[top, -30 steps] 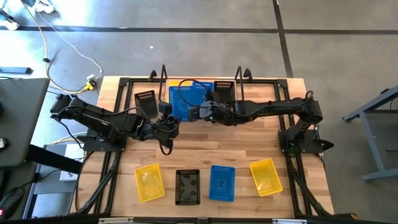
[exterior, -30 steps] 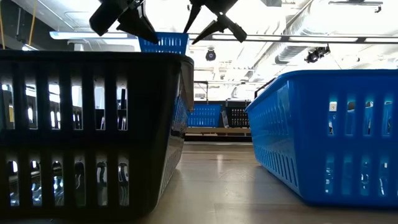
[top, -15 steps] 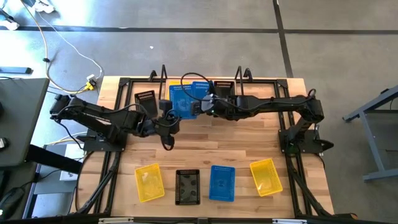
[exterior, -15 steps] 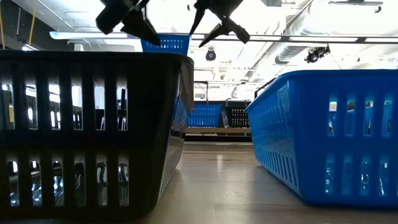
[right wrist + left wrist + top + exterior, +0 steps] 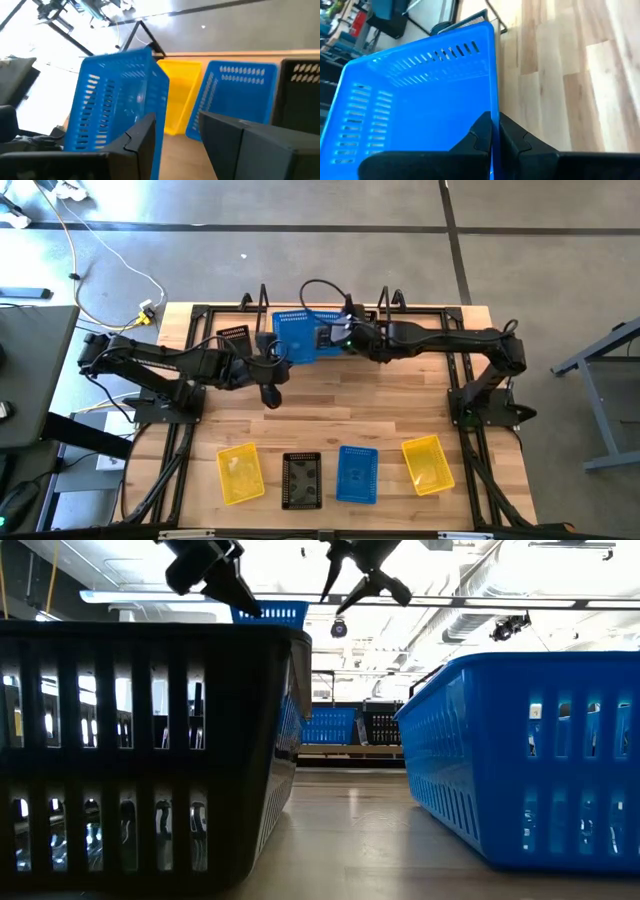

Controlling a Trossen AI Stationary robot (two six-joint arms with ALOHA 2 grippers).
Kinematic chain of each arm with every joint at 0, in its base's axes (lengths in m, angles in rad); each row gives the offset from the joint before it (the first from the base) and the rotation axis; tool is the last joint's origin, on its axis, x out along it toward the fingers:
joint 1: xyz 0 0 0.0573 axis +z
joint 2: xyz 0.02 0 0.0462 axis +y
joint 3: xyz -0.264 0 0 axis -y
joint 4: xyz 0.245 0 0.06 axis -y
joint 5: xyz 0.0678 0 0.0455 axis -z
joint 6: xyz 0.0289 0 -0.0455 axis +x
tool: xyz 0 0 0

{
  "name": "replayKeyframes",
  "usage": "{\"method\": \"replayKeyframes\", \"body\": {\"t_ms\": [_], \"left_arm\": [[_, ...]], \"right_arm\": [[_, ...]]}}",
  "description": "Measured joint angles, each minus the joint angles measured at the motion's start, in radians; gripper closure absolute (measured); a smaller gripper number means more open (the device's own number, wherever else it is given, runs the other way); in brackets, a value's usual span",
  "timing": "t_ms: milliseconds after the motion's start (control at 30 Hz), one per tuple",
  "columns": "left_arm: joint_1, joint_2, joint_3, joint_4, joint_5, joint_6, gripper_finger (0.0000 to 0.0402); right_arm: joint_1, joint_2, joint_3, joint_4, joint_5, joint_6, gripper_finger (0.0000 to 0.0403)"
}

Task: Stack baskets on shelf by color
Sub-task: Stack the top blue basket on top of the blue basket on the shelf

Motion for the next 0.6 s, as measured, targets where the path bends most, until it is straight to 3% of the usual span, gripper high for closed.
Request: {"method": "replayKeyframes", "body": {"t_ms": [300,600], "left_arm": [[0.062,0.0,0.0,0.139,0.081,0.098,0.0401],[0.194,0.0,0.0,0.224,0.283,0.106,0.0401]], "right_arm": [[-0.063,-0.051,-0.001,-0.015,-0.052,-0.165,0.0268],[-0.14,-0.107,-0.002,-0.011,-0.084,-0.329,0.0268]]}}
